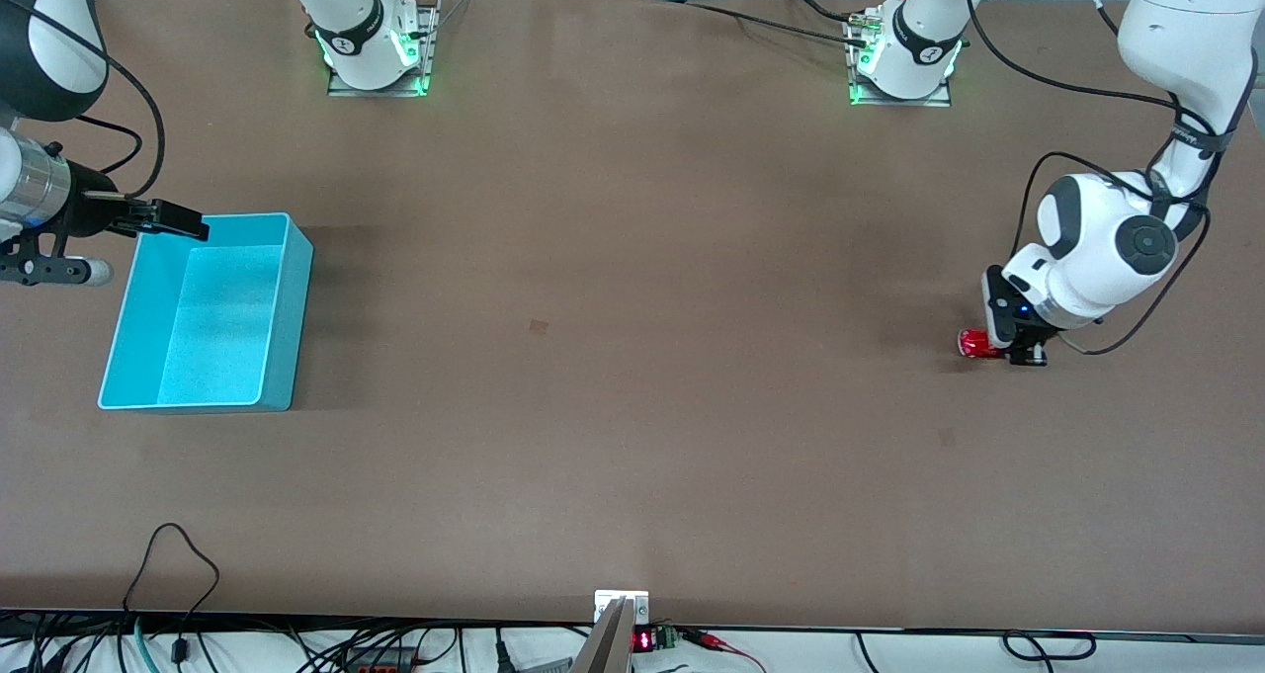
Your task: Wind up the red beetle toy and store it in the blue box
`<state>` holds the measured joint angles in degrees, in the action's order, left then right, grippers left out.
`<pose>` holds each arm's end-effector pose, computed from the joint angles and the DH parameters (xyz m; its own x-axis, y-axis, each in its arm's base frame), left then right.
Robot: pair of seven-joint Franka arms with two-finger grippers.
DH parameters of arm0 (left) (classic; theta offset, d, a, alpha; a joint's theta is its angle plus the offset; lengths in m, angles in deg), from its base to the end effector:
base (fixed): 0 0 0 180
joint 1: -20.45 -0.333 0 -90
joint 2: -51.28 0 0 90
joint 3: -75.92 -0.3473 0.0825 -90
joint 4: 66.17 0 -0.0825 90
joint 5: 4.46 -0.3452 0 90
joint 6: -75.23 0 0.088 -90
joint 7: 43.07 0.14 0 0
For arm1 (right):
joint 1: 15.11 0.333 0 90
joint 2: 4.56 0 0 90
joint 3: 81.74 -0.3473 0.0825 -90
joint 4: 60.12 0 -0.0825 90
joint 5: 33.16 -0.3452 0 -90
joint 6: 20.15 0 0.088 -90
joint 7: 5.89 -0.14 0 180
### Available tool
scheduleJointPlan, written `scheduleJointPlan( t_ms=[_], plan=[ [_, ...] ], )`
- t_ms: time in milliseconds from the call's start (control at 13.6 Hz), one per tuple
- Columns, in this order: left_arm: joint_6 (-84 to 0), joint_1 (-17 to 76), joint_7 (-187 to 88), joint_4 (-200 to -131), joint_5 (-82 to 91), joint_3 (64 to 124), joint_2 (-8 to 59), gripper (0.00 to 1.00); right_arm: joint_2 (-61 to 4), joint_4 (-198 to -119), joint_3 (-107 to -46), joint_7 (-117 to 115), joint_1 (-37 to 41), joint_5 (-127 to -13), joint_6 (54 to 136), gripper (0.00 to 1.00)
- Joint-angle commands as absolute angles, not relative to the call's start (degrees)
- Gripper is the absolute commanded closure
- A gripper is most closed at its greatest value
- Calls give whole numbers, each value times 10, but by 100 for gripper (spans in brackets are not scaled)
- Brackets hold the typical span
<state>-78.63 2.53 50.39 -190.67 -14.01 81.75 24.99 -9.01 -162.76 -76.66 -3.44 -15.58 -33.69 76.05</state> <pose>0.5517 0.1157 0.2130 0.0159 -0.9991 -0.0401 -0.9985 -0.0137 -0.0538 0.5211 -0.0482 0.4963 0.9806 -0.0544 -0.1884 -0.0573 -0.9983 -0.0100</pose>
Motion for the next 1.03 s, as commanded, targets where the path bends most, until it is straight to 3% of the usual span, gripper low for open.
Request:
scheduleJointPlan(
  t_ms=[0,221,295,369,664,811,959],
  plan=[
    [-785,-19,528,-1887,-152,816,191,59,-79,-1637,-769,-35,-157,-345,758,0],
    [-781,-49,586,-1866,-152,816,182,54,-79,-1637,-769,-35,-157,-345,758,0],
    [-761,-52,587,-1865,-151,817,188,37,-78,-1637,-769,-35,-157,-345,758,0],
    [-719,-52,586,-1860,-144,819,201,0,-78,-1637,-769,-35,-157,-345,758,0],
    [-471,-43,582,-1750,-144,897,273,0,-78,-1637,-769,-35,-157,-345,757,0],
    [-398,-42,579,-1713,-144,927,294,0,-79,-1637,-769,-35,-157,-345,757,0],
    [-382,-39,574,-1708,-143,940,316,0,-79,-1637,-769,-34,-158,-345,757,0]
  ],
)
